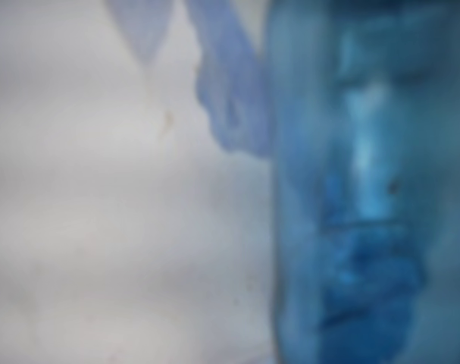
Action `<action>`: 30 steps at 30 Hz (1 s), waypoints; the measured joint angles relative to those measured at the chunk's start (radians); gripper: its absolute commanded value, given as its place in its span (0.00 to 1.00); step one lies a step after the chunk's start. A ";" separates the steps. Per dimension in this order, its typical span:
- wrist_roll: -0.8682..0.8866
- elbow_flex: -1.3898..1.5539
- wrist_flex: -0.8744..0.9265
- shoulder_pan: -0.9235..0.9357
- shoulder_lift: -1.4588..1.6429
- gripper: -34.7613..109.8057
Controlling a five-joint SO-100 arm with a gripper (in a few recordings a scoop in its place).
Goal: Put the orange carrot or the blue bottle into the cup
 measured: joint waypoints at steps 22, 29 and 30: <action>0.006 0.000 0.000 -0.002 0.000 0.41; 0.006 0.000 0.000 -0.003 0.002 0.41; 0.006 0.000 0.000 -0.003 0.002 0.41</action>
